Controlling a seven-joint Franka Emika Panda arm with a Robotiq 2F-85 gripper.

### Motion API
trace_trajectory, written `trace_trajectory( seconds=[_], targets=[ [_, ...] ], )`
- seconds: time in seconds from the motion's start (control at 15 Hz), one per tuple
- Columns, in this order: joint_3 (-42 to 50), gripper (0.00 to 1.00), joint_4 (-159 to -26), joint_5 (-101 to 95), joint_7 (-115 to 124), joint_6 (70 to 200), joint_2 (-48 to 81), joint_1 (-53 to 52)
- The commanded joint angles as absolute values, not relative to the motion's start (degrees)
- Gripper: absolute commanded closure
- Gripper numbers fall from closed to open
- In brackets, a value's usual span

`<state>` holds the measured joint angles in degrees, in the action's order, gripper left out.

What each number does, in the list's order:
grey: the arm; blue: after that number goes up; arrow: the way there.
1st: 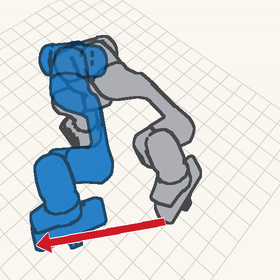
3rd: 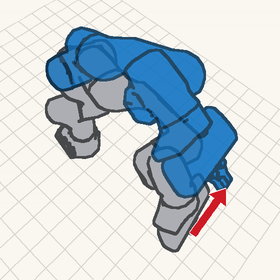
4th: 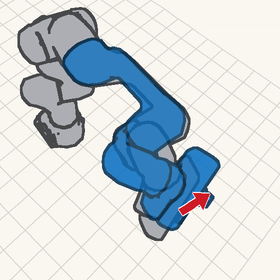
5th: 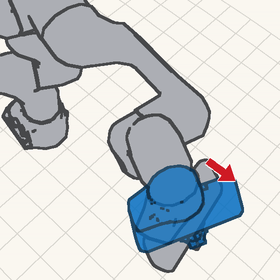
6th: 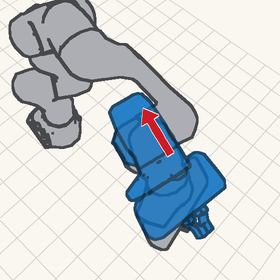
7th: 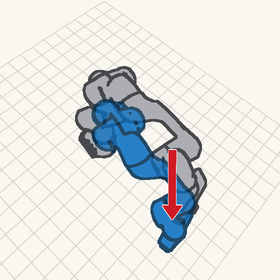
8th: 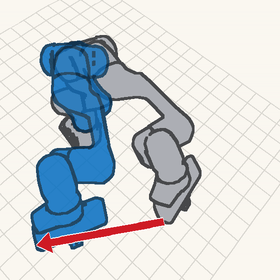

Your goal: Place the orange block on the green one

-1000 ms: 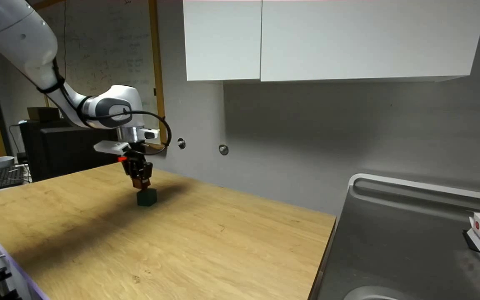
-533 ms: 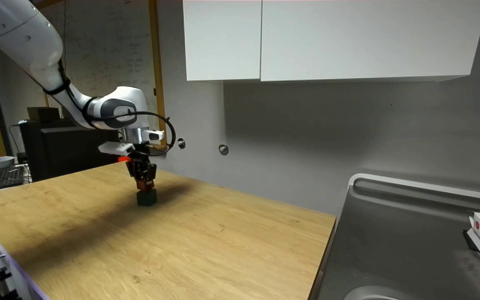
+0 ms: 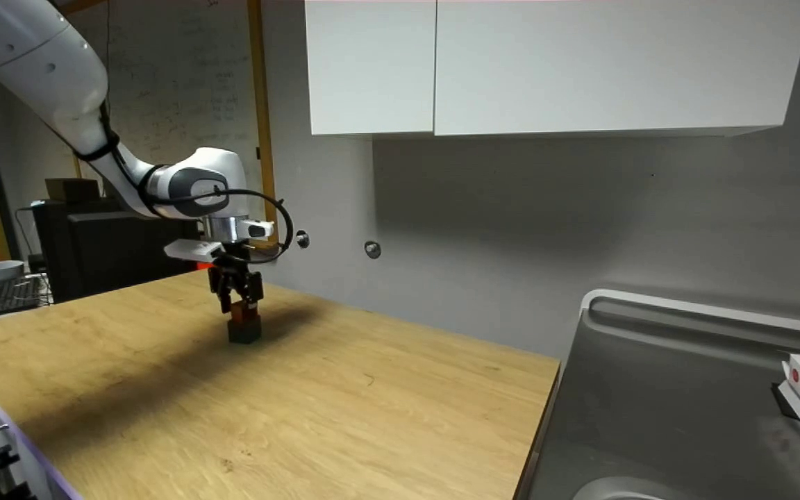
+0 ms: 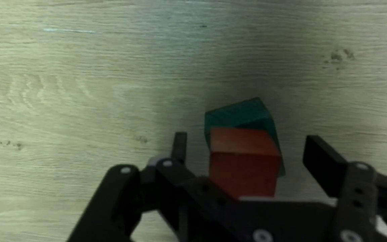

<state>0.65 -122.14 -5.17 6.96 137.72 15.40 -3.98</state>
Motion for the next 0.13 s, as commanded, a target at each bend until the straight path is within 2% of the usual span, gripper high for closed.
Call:
trace_trajectory(
  seconds=[0.0,0.07],
  targets=[
    [0.88,0.00,-120.72,-6.37,8.82,134.91,15.13,-4.21],
    [1.03,0.00,-120.65,-6.91,9.49,134.38,14.98,-4.43]
  ],
)
